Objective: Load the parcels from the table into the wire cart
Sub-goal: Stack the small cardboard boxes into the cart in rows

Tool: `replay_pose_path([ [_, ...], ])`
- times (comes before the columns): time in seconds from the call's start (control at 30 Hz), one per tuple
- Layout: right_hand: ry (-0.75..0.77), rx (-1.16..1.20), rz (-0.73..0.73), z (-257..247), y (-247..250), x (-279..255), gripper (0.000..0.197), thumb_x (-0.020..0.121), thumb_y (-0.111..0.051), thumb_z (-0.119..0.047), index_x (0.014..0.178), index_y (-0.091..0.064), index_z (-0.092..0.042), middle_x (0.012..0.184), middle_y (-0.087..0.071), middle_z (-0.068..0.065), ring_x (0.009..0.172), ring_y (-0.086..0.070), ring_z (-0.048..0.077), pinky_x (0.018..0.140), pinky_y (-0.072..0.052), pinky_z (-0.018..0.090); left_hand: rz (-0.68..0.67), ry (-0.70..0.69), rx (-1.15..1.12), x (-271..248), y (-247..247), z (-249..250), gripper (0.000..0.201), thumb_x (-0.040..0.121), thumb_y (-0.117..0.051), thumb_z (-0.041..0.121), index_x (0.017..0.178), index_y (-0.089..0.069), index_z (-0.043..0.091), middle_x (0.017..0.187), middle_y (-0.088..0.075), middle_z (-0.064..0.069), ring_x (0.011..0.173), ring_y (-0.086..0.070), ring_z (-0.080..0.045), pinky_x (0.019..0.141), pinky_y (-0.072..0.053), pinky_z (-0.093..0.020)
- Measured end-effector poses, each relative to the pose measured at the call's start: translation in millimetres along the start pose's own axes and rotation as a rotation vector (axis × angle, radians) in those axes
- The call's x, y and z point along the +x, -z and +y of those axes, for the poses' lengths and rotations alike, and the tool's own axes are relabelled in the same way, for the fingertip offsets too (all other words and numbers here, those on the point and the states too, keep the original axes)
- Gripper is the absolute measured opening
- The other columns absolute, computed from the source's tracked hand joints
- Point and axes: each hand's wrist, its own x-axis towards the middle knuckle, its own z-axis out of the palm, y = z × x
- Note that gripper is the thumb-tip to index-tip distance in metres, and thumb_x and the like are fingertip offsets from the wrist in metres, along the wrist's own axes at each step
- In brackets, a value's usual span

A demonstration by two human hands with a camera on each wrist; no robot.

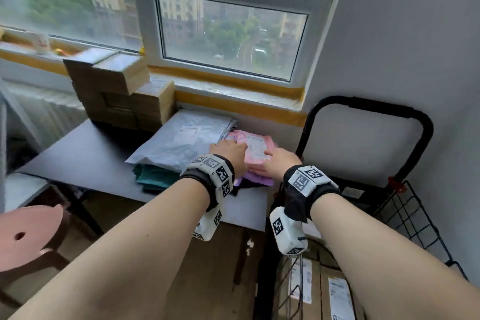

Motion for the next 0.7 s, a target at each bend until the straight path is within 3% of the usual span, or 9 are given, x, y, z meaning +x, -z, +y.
replay_pose_path([
  [0.13, 0.090, -0.011, 0.037, -69, 1, -6, 0.050, 0.093, -0.042, -0.017, 0.142, -0.042, -0.023, 0.147, -0.043, 0.008, 0.130, -0.045, 0.029, 0.103, -0.039, 0.031, 0.068, 0.081, 0.035, -35, 26, -60, 0.053, 0.090, -0.053, 0.030, 0.141, -0.038, 0.022, 0.142, -0.041, -0.006, 0.132, -0.037, -0.026, 0.107, -0.032, -0.043],
  [0.27, 0.186, -0.017, 0.033, -132, 3, -4, 0.050, 0.095, -0.039, -0.019, 0.145, -0.037, -0.022, 0.152, -0.036, 0.003, 0.138, -0.037, 0.024, 0.112, -0.032, 0.032, 0.103, 0.153, 0.056, -59, 50, -117, 0.051, 0.093, -0.049, 0.030, 0.142, -0.036, 0.021, 0.143, -0.039, -0.005, 0.133, -0.036, -0.025, 0.107, -0.032, -0.044],
  [0.4, 0.249, -0.023, 0.036, -185, 4, 8, 0.050, 0.096, -0.040, -0.020, 0.145, -0.037, -0.022, 0.151, -0.038, 0.002, 0.137, -0.038, 0.024, 0.112, -0.033, 0.032, 0.137, 0.206, 0.049, -73, 67, -163, 0.051, 0.092, -0.049, 0.029, 0.141, -0.038, 0.021, 0.142, -0.040, -0.006, 0.132, -0.036, -0.027, 0.107, -0.031, -0.046],
  [0.7, 0.354, -0.030, 0.061, -284, 7, 75, 0.045, 0.092, -0.043, -0.020, 0.136, -0.050, -0.023, 0.143, -0.048, 0.002, 0.130, -0.046, 0.026, 0.104, -0.039, 0.031, 0.149, 0.313, 0.106, -36, 89, -265, 0.055, 0.092, -0.050, 0.031, 0.144, -0.034, 0.021, 0.148, -0.033, -0.005, 0.138, -0.028, -0.025, 0.110, -0.026, -0.046],
])
